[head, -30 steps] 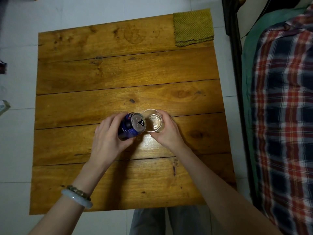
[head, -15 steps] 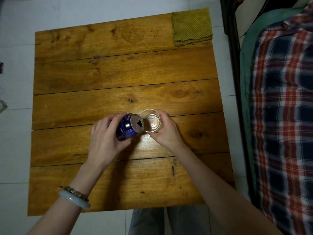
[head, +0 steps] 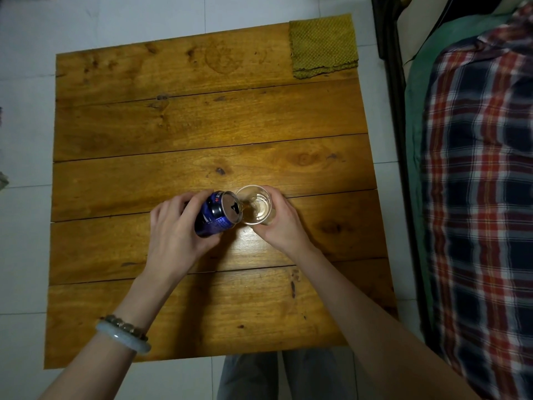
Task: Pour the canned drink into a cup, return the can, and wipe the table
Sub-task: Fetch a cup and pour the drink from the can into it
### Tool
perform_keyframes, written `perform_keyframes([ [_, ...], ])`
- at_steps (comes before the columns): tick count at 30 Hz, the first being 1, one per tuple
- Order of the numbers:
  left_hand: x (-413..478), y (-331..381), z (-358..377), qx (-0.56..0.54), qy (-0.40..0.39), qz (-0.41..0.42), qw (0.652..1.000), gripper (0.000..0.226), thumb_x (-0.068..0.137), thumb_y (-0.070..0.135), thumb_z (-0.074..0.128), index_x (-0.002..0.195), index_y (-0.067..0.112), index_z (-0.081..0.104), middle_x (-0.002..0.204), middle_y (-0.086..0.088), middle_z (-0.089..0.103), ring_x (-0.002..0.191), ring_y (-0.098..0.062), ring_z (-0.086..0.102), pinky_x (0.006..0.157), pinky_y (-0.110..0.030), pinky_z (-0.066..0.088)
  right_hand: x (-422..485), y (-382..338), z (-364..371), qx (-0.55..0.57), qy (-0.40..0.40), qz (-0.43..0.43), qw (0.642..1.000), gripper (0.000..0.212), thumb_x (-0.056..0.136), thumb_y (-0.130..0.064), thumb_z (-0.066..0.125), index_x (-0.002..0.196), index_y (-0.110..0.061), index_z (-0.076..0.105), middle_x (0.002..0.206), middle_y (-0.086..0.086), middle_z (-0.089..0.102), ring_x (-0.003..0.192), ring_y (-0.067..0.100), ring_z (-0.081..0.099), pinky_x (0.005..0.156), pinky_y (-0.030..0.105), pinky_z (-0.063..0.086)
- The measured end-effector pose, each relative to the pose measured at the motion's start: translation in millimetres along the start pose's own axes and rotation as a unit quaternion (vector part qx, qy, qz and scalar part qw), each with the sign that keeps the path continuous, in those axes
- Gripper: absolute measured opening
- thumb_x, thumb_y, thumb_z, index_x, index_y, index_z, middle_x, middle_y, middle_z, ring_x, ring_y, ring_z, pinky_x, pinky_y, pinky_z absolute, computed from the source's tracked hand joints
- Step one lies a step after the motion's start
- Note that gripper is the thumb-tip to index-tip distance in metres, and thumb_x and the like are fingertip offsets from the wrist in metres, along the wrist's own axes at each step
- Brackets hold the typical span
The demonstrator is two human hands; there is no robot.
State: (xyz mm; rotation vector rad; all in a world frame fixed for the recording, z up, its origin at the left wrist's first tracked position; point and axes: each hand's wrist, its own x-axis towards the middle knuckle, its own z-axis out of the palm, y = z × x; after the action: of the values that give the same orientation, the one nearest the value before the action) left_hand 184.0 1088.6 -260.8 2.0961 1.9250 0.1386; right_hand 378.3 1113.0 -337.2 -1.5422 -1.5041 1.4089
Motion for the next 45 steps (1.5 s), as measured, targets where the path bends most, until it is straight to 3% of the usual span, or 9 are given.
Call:
perform_keyframes([
  [45, 2.2, -1.2, -6.5, 0.009, -0.005, 0.019, 1.000, 0.088, 0.057, 0.024, 0.088, 0.134, 0.018, 0.046, 0.120, -0.013, 0.053, 0.111, -0.030, 0.045, 0.097, -0.049, 0.031, 2.7, 1.9, -0.7, 0.002, -0.002, -0.005, 1.000, 0.064, 0.069, -0.014, 0.078, 0.125, -0.022, 0.048, 0.119, -0.005, 0.059, 0.112, 0.015, 0.054, 0.093, 0.039, 0.048],
])
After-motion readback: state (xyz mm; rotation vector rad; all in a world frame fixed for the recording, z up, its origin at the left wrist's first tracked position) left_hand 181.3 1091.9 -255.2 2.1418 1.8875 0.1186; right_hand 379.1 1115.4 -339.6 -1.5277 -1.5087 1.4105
